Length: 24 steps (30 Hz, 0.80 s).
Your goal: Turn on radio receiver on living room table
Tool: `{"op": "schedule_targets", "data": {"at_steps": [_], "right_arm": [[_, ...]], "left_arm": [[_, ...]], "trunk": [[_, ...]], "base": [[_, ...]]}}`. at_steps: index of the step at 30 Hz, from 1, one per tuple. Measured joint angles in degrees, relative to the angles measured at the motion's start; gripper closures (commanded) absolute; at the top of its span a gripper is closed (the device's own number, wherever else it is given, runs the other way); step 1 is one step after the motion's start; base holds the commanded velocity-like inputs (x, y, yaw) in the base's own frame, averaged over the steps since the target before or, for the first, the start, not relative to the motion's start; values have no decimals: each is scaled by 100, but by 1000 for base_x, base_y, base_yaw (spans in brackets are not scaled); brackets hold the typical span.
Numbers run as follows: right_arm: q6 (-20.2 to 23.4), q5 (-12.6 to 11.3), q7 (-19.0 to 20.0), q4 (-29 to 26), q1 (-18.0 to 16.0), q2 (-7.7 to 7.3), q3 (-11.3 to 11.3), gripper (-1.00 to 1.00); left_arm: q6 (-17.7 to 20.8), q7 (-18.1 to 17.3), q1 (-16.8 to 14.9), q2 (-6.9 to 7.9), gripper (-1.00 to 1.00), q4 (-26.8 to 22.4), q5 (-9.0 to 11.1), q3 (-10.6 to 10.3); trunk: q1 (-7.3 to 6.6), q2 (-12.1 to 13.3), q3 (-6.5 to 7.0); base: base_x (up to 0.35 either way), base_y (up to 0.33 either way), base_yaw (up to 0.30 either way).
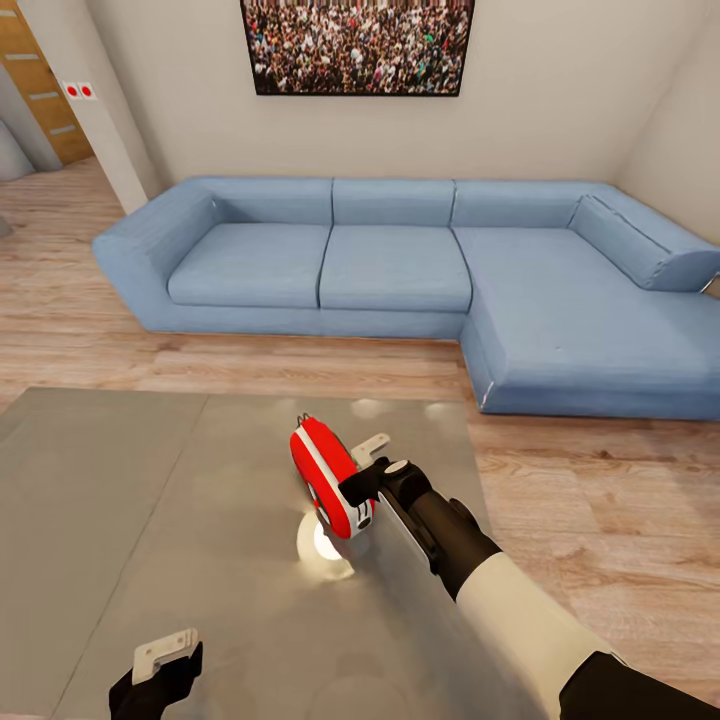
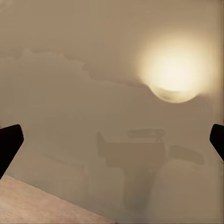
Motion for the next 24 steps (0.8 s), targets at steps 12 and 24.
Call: {"op": "schedule_targets", "data": {"at_steps": [12, 24], "right_arm": [[0, -12, 5, 0, 0, 0, 0, 100], [0, -24, -1, 0, 0, 0, -3, 100]], "left_arm": [[0, 9, 0, -1, -100, 3, 0, 0], [-6, 26, 0, 15, -100, -3, -9, 0]], "trunk": [[-264, 481, 215], [-527, 963, 431]], "base": [[0, 0, 0], [0, 0, 0]]}}
